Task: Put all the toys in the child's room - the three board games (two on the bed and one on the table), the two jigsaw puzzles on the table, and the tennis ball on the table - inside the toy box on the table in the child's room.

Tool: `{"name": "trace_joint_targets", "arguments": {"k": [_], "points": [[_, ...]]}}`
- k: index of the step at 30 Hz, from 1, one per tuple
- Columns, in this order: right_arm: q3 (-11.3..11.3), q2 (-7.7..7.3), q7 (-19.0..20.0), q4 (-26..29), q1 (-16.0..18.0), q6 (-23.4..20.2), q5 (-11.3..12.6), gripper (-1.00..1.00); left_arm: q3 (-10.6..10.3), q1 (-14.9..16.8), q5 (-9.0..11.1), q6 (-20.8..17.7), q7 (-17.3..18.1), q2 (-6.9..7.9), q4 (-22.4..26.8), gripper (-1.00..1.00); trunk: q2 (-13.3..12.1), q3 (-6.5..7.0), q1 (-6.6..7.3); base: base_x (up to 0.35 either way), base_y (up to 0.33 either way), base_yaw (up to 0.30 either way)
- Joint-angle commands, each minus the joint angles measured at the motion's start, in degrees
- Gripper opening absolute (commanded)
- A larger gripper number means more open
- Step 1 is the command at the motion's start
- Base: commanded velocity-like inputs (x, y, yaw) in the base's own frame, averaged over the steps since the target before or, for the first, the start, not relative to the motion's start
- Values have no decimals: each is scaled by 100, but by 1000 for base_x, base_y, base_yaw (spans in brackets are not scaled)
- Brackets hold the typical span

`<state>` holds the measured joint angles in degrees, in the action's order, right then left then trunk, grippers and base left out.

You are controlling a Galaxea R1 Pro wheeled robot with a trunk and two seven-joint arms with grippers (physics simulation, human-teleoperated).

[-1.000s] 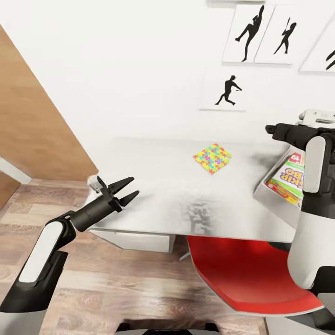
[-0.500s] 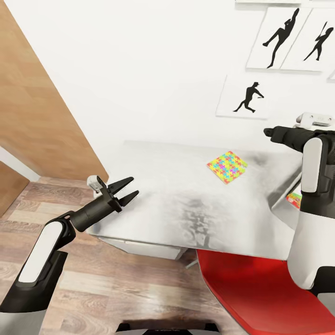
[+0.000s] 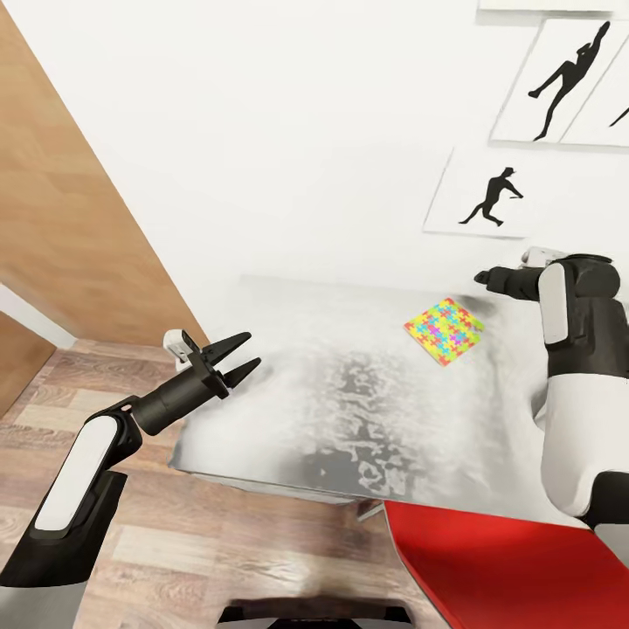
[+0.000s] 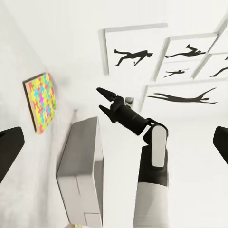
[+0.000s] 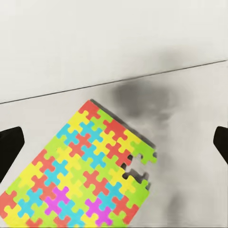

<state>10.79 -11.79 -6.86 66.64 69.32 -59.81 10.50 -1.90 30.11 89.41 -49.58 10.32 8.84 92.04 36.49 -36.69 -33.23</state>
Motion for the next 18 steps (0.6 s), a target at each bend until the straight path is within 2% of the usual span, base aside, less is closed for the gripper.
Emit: {"name": "trace_joint_targets", "arguments": {"k": [1, 3, 4, 7, 11, 18], "points": [[-1, -1, -55, -5, 7, -19, 62, 100, -4, 4, -20, -7, 32, 3, -2, 100, 6, -5, -2, 43, 23, 1], [5, -19, 4, -454, 128, 5, 114, 100, -3, 4, -20, -8, 32, 3, -2, 100, 6, -5, -2, 31, 16, 1], [5, -19, 4, -454, 128, 5, 114, 100, -3, 4, -20, -8, 32, 3, -2, 100, 6, -5, -2, 27, 15, 1], [12, -57, 129, -1004, 263, 187, 231, 100, -3, 4, -20, -8, 32, 3, -2, 100, 6, -5, -2, 18, 9, 1], [15, -79, 182, -1314, 318, 298, 292, 100, -3, 4, -20, -8, 32, 3, -2, 100, 6, -5, -2, 11, 6, 0], [19, -151, 249, -2291, 453, 715, 387, 100, -9, 4, -20, -8, 32, 3, -2, 100, 6, -5, -2, 4, 2, 0]]}}
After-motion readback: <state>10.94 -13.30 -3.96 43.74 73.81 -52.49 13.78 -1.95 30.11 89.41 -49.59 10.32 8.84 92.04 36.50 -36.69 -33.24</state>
